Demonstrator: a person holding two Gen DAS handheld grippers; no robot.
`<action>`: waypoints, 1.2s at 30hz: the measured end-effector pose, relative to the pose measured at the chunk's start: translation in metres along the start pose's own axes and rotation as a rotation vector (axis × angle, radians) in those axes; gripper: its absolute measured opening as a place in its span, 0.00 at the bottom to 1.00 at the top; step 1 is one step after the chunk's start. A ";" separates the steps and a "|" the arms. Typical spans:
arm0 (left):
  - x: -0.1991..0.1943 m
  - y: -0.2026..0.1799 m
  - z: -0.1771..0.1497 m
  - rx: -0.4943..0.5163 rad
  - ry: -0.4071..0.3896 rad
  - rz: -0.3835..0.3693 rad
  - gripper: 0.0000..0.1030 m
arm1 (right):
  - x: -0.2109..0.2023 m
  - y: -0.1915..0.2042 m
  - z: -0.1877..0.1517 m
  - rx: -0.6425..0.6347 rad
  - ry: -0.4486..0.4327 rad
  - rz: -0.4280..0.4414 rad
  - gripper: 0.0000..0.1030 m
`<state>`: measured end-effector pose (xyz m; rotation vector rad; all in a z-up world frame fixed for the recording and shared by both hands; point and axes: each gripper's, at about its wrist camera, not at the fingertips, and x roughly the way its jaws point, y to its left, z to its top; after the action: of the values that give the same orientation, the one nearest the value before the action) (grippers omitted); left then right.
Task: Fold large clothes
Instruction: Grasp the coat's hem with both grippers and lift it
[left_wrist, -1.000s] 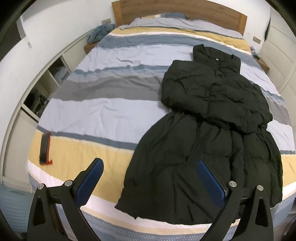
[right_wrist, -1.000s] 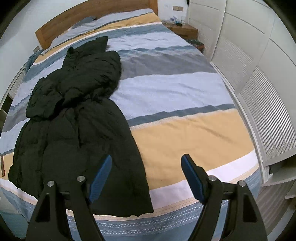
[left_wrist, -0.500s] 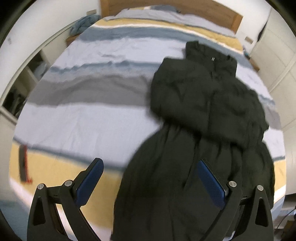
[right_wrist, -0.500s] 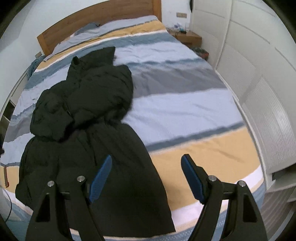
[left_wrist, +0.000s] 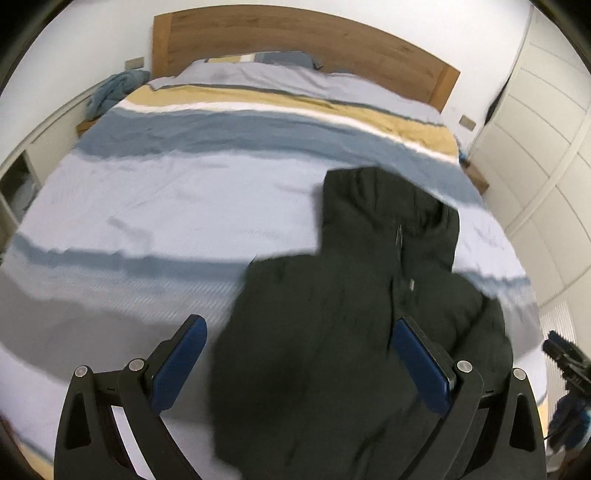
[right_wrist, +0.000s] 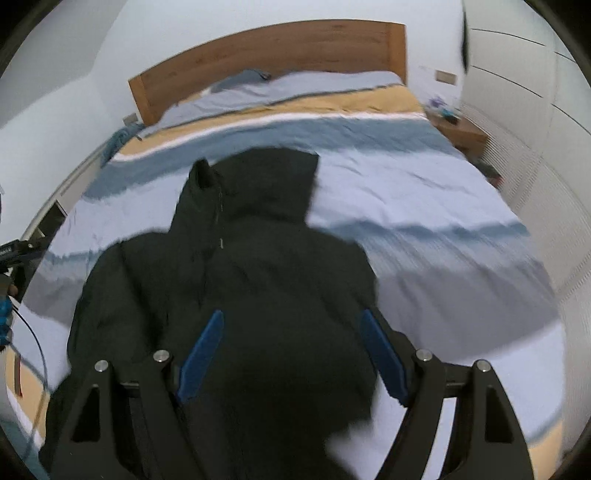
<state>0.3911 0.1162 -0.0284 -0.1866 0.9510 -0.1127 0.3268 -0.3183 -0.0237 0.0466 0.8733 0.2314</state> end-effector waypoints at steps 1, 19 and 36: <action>0.014 -0.004 0.009 -0.007 -0.003 -0.007 0.97 | 0.017 -0.001 0.012 0.003 -0.009 0.013 0.74; 0.197 -0.014 0.083 -0.198 0.069 -0.119 0.97 | 0.245 -0.031 0.148 0.223 0.001 0.035 0.74; 0.261 -0.051 0.092 -0.207 0.200 -0.105 0.31 | 0.289 -0.027 0.168 0.254 0.063 0.114 0.17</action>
<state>0.6160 0.0297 -0.1737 -0.4228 1.1526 -0.1310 0.6386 -0.2725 -0.1374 0.3278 0.9603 0.2282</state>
